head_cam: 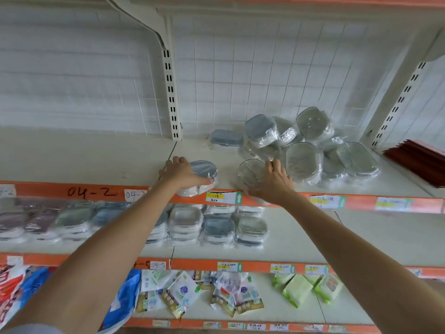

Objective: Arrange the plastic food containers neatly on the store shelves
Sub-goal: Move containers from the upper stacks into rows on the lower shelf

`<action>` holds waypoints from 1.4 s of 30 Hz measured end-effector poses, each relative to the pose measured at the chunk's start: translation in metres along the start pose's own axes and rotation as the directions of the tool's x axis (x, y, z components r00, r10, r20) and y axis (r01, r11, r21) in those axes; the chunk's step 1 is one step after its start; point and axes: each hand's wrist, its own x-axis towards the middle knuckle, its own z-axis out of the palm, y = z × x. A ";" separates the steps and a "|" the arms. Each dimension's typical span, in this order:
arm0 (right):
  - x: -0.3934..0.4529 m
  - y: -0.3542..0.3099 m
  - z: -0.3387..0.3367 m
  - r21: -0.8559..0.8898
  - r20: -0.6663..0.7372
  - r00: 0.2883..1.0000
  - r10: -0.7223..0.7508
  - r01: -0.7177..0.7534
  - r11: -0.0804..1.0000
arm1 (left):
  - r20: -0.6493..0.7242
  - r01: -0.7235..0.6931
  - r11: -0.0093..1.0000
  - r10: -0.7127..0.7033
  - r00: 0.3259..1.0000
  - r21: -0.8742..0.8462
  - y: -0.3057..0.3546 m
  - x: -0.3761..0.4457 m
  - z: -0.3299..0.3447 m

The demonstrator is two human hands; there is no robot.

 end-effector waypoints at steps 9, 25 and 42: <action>0.013 0.011 0.002 -0.062 0.106 0.993 -0.060 0.067 0.996 | 0.045 0.003 1.000 -0.004 0.999 0.013 0.023 -0.010 -0.007; -0.098 0.061 0.040 0.013 -0.262 0.951 -0.161 0.170 0.985 | -0.375 -0.477 0.868 0.491 0.786 0.135 0.010 -0.102 0.065; -0.149 0.106 0.210 0.138 -0.041 0.956 0.292 -0.284 0.949 | 0.069 -0.523 0.845 0.518 0.852 0.109 0.009 -0.045 0.229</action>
